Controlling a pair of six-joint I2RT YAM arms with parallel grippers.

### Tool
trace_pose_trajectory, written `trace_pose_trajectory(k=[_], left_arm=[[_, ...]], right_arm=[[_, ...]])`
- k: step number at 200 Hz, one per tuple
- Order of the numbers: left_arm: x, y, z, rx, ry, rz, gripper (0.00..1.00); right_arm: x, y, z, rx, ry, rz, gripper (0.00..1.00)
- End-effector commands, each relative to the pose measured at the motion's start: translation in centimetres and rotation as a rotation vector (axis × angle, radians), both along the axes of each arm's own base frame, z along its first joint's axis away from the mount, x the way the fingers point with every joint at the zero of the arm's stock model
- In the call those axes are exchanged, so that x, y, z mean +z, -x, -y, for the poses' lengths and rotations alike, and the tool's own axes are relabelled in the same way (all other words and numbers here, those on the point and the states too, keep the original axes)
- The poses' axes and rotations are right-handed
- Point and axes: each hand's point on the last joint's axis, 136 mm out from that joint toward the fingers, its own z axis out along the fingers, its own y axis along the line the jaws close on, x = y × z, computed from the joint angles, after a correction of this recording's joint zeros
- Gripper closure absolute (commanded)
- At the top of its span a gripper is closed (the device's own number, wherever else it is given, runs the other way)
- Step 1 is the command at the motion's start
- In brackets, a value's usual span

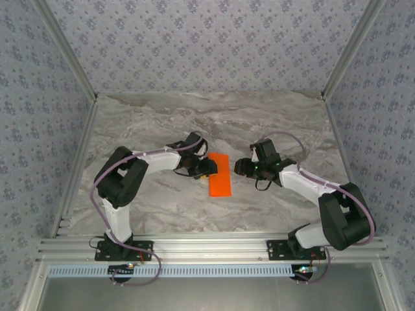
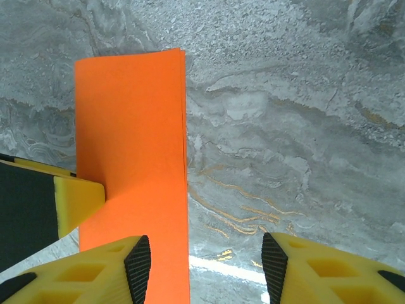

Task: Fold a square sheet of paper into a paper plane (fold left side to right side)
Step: First fold in half a square sheet of paper at the center of the table.

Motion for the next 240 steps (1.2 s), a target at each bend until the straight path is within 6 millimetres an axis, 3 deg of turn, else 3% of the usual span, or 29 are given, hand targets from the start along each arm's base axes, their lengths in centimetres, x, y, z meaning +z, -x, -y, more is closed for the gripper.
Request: trace_pose_trajectory(k=[1,240], left_arm=[[-3.7,0.6,-0.7,-0.001,-0.100,-0.024,0.57],[-4.3,1.2,-0.9,-0.031,-0.149,-0.026,0.59]], right_arm=[[-0.6,0.5,0.1,0.010,0.001,-0.024,0.46],[-1.0,0.5,-1.3,0.031,-0.050,-0.044,0.47]])
